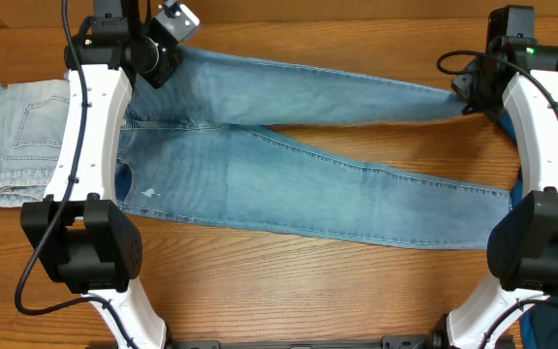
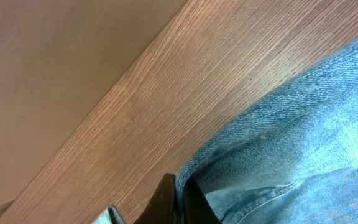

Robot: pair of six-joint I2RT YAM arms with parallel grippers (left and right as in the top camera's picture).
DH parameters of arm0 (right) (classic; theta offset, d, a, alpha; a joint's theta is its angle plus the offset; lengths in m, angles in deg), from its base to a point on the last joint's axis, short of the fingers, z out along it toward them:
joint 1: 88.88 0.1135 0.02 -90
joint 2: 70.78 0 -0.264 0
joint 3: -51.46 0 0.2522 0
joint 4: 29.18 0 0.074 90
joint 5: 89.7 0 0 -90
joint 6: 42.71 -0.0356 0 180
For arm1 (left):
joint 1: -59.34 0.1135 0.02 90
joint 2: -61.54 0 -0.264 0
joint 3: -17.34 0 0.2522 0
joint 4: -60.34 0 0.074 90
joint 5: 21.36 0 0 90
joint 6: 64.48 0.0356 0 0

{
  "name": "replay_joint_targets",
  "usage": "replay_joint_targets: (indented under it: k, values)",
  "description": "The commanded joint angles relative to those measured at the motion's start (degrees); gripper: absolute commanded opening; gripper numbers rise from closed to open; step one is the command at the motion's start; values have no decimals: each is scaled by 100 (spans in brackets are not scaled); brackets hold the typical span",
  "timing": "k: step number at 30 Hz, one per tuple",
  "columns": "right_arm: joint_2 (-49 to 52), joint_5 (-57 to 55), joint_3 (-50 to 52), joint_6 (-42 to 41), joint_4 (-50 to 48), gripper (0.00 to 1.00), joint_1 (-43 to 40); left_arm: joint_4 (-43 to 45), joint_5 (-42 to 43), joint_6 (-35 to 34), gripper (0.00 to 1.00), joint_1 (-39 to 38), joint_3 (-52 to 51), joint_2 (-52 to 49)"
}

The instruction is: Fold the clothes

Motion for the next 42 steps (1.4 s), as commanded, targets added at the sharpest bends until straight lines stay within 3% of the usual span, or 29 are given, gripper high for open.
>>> replay_joint_targets:
  k: [1, 8, 15, 27, 30, 31, 32, 33, 35, 37, 39, 41, 42]
  values:
    - [-153, -424, -157, 87, -4, 4, -11, 59, -175, -162, 4, 133, 160, 188]
    - [81, -424, -149, 87, 109, 4, 11, 59, -173, -210, 4, 138, 160, 188]
    - [511, -428, -149, 133, -407, 4, 15, 177, -195, -249, 4, 140, 160, -212]
    - [1172, -466, -146, 595, -2135, 4, 146, 778, -192, -439, 5, 138, 160, -822]
    - [1344, -417, -146, 732, -2695, 15, 177, 1023, -195, -442, 16, 140, 160, -979]
    - [1399, -306, -146, 778, -2898, 26, 177, 1117, -197, -507, 28, 140, 160, -1001]
    - [1460, -138, -146, 938, -3110, 48, 177, 1215, -197, -581, 44, 140, 160, -1010]
    - [1495, 22, -146, 1038, -3268, 70, 177, 1357, -197, -686, 53, 144, 160, -1010]
    - [1561, 341, -146, 1331, -3550, 84, 177, 1794, -365, -1163, 94, 142, 166, -1003]
    - [1552, 553, -166, 1832, -3873, 91, 177, 2107, -485, -1565, 100, 142, 216, -951]
    - [1510, 551, -501, 2413, -3674, 95, 175, 2002, -542, -2009, 97, 131, 448, -850]
    - [1488, 501, -929, 2535, -3005, 94, 168, 1550, -535, -2406, 77, 127, 660, -717]
    - [1488, 492, -1093, 2535, -2712, 89, 157, 1357, -535, -2527, 60, 127, 708, -682]
